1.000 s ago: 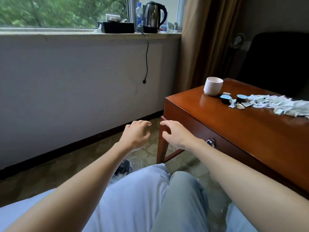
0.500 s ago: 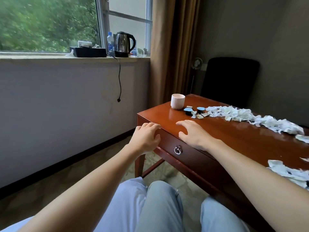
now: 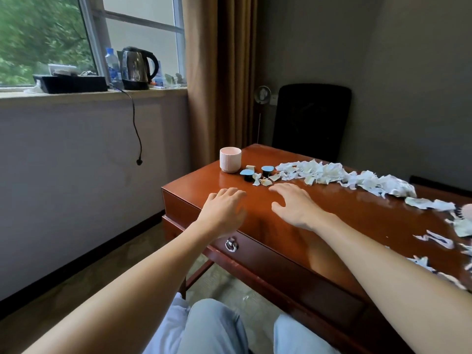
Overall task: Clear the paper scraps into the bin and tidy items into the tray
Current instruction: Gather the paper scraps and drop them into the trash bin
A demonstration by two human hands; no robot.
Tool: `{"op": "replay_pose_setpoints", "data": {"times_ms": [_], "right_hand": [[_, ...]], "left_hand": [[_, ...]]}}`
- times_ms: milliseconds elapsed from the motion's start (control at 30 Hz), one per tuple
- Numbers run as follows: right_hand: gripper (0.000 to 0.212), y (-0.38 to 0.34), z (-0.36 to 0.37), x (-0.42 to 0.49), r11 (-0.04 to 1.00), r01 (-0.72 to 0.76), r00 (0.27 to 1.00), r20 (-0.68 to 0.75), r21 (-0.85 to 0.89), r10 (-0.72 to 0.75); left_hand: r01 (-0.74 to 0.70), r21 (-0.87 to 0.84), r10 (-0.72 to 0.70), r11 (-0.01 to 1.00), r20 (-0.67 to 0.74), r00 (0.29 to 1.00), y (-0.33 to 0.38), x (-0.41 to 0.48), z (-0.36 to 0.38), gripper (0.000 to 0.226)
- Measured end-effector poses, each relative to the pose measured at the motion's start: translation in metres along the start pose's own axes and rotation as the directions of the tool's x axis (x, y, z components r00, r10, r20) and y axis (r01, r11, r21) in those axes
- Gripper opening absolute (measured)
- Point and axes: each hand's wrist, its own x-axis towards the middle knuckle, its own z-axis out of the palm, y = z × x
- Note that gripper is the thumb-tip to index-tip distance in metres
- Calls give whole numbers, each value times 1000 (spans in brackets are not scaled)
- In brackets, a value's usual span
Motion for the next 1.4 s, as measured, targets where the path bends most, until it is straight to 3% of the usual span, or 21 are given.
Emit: {"op": "replay_pose_setpoints", "data": {"times_ms": [400,633,833,1400], "right_hand": [[56,75,7,40,996,-80,997,4,-44,80],[59,97,12,79,991,-111,994,4,-70,111],[59,98,20,121,999,-33,999,-4,-21,33],[53,70,33,177,995,61,995,88,-85,-54]], "left_hand": [[-5,-83,11,997,72,997,19,77,45,50],[-7,-41,11,999,104,994,15,126,66,56],[-15,35,15,999,1,1000,4,159,74,51],[46,143,-59,989,92,994,-34,172,70,55]]}}
